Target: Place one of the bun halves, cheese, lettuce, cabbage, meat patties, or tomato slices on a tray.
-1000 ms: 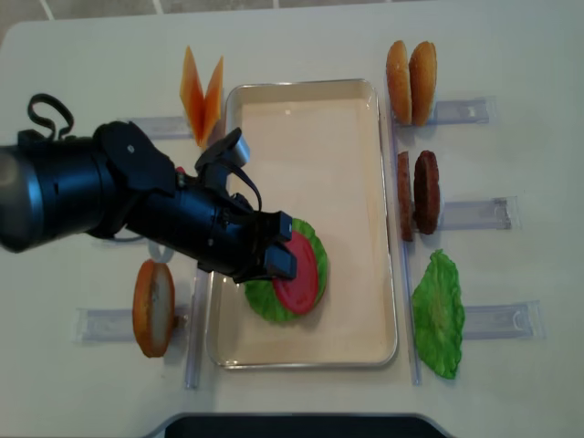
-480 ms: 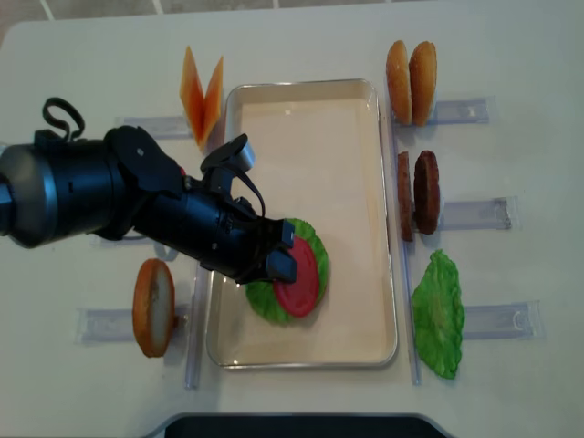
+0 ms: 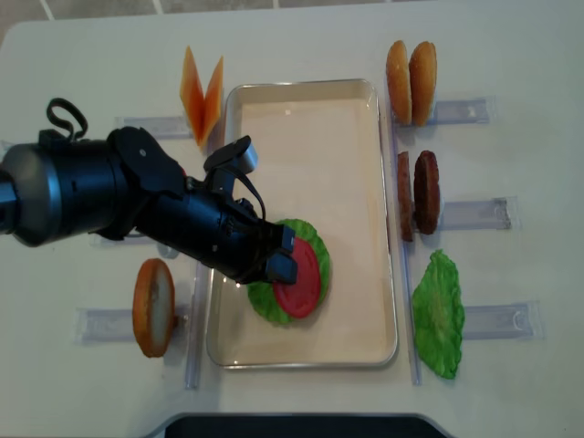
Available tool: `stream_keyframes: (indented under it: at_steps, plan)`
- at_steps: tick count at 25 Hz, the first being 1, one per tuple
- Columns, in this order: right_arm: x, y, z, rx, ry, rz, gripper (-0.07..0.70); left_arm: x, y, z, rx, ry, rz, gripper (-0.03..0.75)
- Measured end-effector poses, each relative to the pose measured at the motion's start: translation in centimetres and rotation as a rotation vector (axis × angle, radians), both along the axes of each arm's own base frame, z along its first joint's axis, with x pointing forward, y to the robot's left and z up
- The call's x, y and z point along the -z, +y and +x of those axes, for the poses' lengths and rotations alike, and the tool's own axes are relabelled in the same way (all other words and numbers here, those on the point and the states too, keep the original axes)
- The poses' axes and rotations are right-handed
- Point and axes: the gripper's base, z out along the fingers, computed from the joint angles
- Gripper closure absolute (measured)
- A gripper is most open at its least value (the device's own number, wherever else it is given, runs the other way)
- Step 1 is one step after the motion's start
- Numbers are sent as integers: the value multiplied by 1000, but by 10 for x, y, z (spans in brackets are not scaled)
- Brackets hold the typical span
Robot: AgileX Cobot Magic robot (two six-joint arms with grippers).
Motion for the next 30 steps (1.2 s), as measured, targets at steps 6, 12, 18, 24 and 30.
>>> stream_keyframes:
  at_steps: [6,12,18,24,30]
  plan:
    - [0,0,0,0,0,-1,213,1,2,1,11,-26,23,499]
    - [0,0,0,0,0,-1,213,-7,4,13,41,-96,62,360]
    - [0,0,0,0,0,-1,213,-27,5,31,48,-119,100,349]
    - [0,0,0,0,0,-1,213,-42,7,38,66,-83,204,348]
    - [0,0,0,0,0,-1,213,-76,20,55,45,-81,388,347]
